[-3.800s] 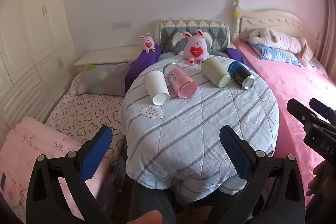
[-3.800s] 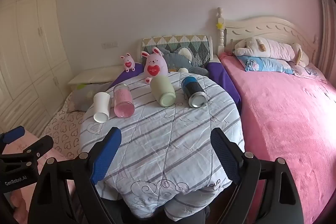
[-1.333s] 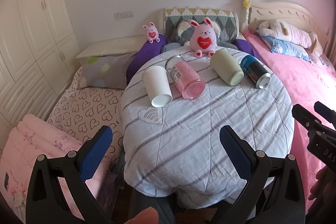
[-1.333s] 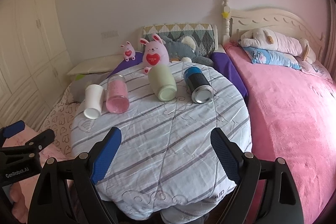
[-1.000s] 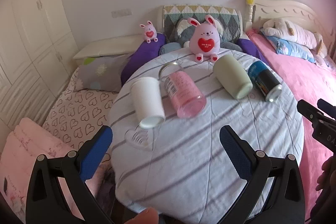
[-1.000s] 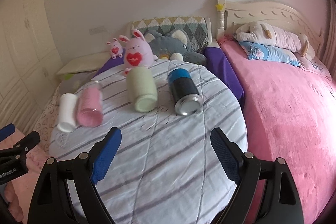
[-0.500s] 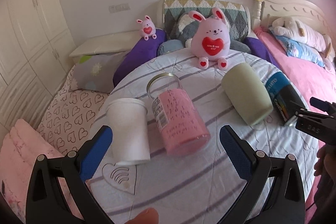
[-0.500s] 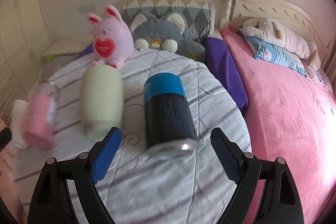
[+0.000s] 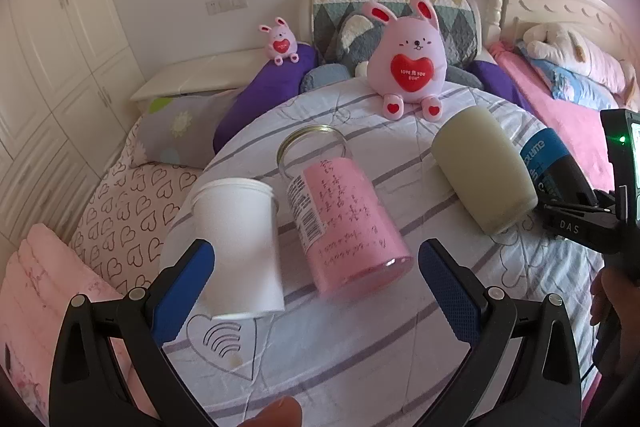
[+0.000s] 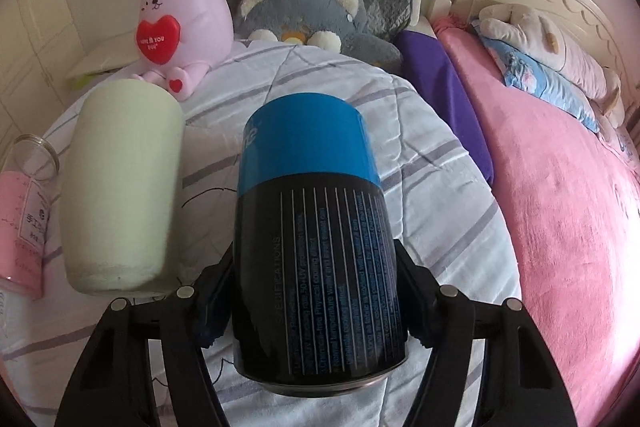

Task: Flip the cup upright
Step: 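Grasp the blue-and-black cup around its body with the right tool, then lift the cup and set it down on the quilt with the right tool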

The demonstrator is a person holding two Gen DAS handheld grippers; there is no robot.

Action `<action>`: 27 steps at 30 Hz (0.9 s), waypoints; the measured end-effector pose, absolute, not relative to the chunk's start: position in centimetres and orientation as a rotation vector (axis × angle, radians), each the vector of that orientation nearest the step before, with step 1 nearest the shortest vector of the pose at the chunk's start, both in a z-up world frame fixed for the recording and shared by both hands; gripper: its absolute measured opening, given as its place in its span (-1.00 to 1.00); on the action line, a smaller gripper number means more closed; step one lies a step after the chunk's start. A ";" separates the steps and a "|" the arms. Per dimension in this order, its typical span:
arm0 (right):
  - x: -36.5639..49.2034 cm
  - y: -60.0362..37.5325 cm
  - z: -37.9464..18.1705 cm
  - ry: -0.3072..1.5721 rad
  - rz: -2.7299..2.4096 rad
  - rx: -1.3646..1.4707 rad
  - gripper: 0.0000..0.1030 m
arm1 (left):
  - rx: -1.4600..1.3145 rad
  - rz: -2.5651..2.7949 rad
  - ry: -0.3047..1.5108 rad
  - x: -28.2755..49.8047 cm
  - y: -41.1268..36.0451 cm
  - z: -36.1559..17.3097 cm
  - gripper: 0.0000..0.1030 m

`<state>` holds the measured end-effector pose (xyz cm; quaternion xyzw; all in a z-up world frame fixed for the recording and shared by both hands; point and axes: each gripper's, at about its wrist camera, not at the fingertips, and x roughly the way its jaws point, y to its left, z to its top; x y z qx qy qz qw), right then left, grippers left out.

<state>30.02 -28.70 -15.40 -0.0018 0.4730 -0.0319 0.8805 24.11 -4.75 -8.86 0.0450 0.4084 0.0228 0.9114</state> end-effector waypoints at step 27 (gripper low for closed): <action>11.2 -16.2 -11.6 0.864 0.120 0.135 0.32 | 0.066 0.091 0.813 8.7 3.6 -6.6 1.00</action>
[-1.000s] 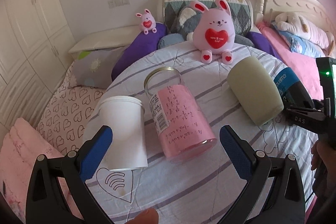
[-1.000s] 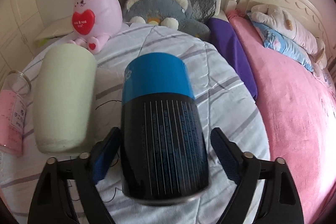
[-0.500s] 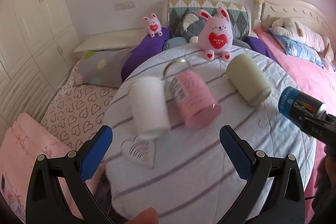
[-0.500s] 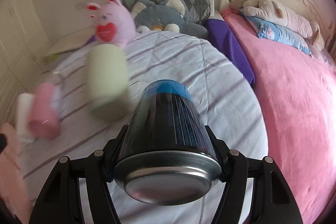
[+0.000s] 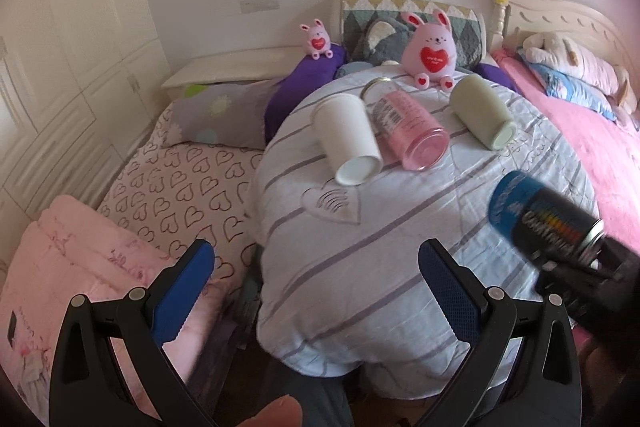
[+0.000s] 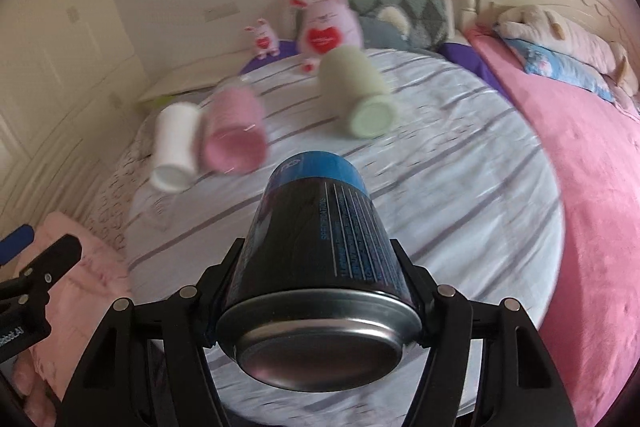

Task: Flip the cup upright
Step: 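Lift the cup and set it down on the quilt with the right tool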

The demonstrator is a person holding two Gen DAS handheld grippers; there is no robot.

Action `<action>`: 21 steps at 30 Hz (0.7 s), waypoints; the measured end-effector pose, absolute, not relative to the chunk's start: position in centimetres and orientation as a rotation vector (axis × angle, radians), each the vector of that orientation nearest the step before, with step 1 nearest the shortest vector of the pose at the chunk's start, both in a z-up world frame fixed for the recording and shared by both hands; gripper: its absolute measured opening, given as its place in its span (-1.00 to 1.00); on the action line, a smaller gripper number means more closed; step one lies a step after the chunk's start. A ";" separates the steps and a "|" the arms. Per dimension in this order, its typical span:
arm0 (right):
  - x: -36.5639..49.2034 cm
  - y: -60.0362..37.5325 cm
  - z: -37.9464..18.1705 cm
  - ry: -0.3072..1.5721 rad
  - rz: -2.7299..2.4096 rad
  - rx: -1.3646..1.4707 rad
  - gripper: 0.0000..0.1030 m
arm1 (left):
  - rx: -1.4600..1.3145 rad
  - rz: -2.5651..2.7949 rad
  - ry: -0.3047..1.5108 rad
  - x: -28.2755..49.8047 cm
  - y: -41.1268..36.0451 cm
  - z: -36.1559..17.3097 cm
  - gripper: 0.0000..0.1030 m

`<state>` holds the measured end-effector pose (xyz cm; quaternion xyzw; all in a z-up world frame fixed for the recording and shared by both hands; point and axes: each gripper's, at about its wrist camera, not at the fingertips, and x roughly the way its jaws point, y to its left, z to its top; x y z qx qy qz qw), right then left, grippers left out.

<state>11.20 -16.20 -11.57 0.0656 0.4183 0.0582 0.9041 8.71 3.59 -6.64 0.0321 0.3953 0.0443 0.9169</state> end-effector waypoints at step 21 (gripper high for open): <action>5.7 -14.3 -12.6 0.846 0.151 0.073 0.68 | 0.080 0.087 0.844 6.0 2.4 -7.1 1.00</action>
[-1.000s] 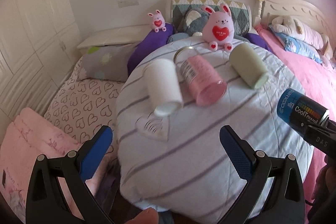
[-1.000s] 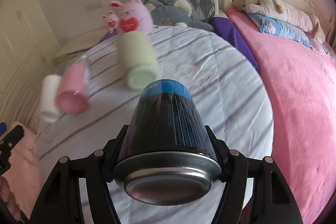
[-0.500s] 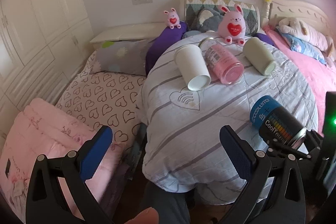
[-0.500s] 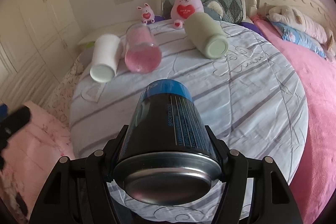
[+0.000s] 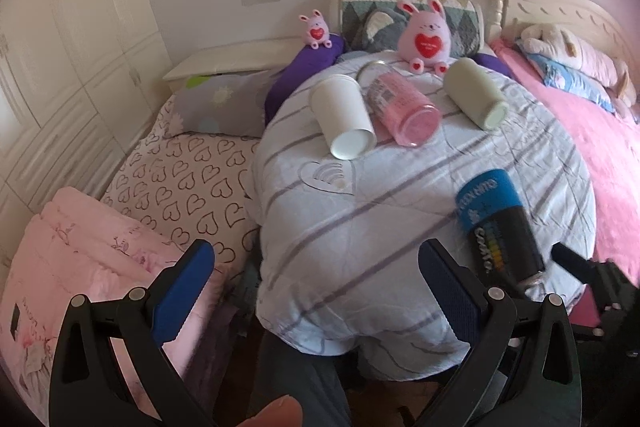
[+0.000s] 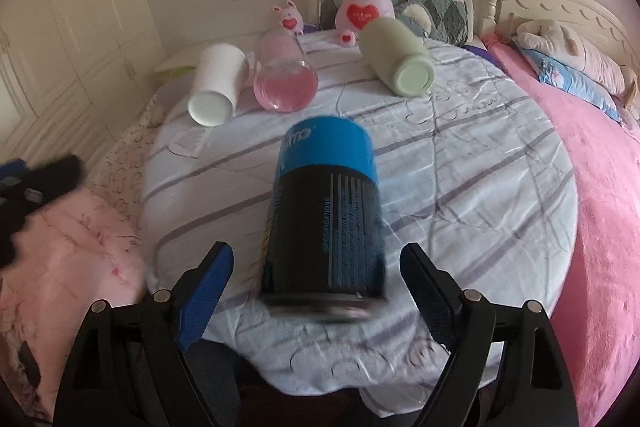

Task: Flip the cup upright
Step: 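Lift the cup and set it down on the quilt with the right tool, then move the left tool to the blue-and-black cup and close around it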

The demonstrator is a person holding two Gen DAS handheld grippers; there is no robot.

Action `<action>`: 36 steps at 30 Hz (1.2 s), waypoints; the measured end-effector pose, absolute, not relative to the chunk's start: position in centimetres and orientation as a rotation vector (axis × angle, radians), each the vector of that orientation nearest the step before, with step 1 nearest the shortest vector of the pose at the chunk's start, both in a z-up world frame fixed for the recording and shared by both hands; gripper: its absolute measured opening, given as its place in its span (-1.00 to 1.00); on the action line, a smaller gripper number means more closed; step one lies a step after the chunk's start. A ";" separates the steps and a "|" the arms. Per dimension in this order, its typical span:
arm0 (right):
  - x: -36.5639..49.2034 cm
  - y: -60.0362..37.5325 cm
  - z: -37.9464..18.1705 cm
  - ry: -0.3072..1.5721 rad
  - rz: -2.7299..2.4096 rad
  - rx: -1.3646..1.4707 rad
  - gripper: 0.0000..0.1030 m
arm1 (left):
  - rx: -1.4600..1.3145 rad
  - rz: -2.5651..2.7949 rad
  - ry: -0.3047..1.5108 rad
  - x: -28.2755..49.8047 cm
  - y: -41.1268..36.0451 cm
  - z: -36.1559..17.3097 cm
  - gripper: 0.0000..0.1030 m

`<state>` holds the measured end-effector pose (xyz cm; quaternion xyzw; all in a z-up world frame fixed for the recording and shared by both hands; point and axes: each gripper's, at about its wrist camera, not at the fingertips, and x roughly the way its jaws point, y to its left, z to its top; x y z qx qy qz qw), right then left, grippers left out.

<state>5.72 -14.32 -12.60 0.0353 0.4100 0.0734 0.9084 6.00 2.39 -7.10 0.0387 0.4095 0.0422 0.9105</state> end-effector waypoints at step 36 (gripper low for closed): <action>1.5 -31.0 -8.8 0.725 0.137 0.201 0.68 | 0.019 0.179 0.915 3.5 -12.2 -7.3 1.00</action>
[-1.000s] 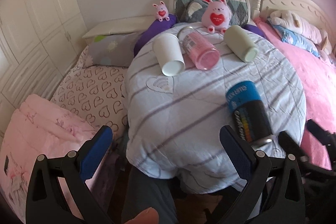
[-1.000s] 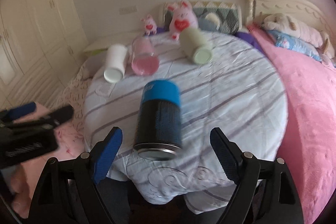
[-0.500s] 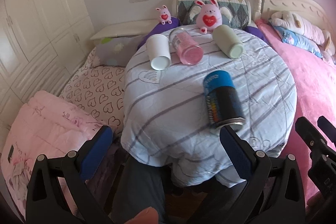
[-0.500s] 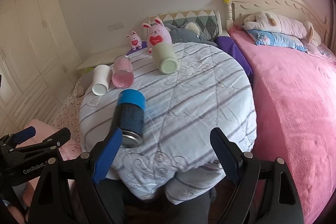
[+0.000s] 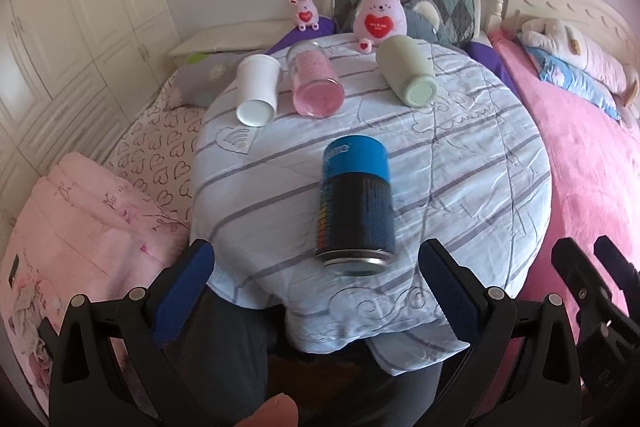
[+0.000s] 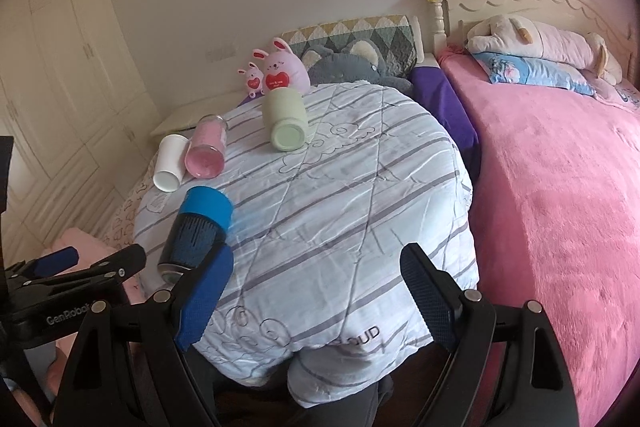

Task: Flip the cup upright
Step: 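Move the left tool to the blue-and-black cup and close around it, then lift the cup with the left tool and rotate it rim up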

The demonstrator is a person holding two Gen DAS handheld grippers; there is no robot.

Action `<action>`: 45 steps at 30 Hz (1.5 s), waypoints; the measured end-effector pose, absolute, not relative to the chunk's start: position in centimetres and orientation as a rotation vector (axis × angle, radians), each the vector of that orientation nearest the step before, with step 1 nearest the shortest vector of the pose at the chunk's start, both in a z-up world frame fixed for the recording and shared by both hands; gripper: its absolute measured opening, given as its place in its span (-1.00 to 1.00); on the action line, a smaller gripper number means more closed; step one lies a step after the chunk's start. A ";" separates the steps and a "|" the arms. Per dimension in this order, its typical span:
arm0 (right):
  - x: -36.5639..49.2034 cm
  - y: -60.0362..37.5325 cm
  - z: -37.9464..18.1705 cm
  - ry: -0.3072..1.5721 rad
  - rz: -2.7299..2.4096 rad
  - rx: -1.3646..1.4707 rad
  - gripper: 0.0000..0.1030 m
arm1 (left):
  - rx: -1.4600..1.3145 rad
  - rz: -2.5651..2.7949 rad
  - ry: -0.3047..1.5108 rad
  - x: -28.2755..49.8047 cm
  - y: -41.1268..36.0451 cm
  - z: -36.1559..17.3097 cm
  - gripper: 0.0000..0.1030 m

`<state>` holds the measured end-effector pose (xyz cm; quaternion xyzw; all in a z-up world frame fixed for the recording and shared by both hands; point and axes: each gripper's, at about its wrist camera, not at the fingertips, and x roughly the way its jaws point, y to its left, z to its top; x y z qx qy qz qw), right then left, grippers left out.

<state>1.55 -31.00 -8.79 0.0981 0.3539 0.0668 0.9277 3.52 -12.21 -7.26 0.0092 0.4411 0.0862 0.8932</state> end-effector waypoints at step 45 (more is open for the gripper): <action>10.3 -31.0 -13.4 0.869 0.161 0.211 0.68 | -0.101 0.132 1.189 14.5 -10.7 -15.9 0.73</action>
